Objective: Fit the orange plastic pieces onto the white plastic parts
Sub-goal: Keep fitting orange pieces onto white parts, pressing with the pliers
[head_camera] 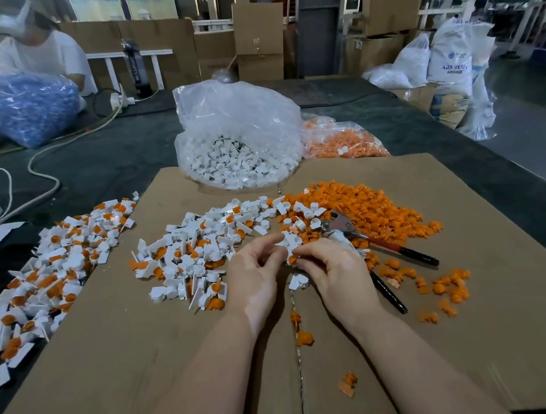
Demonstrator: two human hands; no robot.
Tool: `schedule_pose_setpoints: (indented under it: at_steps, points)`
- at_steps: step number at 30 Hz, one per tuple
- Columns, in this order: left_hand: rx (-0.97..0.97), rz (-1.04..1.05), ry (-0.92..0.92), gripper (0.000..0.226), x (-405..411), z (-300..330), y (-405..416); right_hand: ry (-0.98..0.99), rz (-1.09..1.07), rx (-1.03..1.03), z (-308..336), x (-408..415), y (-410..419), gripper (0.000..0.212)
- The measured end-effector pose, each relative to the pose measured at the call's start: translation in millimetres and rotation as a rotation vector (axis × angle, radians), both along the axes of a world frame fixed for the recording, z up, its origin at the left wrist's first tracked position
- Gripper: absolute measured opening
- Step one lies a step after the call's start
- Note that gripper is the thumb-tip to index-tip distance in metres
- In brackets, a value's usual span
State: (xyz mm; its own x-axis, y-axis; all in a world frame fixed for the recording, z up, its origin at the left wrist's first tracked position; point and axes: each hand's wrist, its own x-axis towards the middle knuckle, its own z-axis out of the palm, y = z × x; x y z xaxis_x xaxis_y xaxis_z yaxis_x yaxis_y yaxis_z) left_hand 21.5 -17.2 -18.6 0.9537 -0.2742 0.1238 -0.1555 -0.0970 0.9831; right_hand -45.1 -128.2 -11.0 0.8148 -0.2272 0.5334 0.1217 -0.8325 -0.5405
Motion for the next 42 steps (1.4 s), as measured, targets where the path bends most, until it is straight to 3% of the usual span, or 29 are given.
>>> schedule_pose_setpoints:
  at_steps: [5, 9, 15, 21, 29, 32, 37, 39, 42]
  points:
    - [-0.018, -0.057, 0.055, 0.032, -1.5, 2.3, 0.9, -0.014, -0.041, 0.011, -0.3, 1.1, 0.9, 0.005]
    - [0.069, -0.122, -0.037, 0.043, -3.9, 3.4, 3.5, 0.010, -0.075, 0.041, -1.6, 0.8, 0.0, 0.007]
    - [0.154, -0.141, -0.096, 0.031, -5.7, 3.3, 0.7, -0.002, -0.094, 0.022, -2.3, 0.7, 0.4, 0.007]
    - [0.289, 0.170, -0.146, 0.019, 1.0, 1.0, -2.8, -0.027, -0.467, -0.018, -10.6, 1.2, -7.4, 0.010]
    - [0.558, 0.252, -0.153, 0.045, 1.0, -1.4, -9.8, 0.094, -0.580, -0.155, -14.2, 4.2, -5.4, 0.025]
    - [0.566, 0.215, -0.139, 0.055, -1.7, 1.5, -9.9, 0.104, -0.583, -0.262, -13.1, 5.7, -3.4, 0.030]
    - [0.637, 0.131, -0.277, 0.064, -1.5, -1.5, -9.1, 0.175, -0.613, -0.427, -11.6, 8.3, 0.9, 0.035]
    - [0.697, 0.092, -0.351, 0.061, -0.2, -4.2, -10.4, 0.193, -0.622, -0.460, -11.4, 8.4, 1.1, 0.032]
    - [0.762, 0.082, -0.423, 0.040, -0.8, -6.9, -12.6, 0.184, -0.625, -0.445, -11.2, 8.2, 0.7, 0.030]
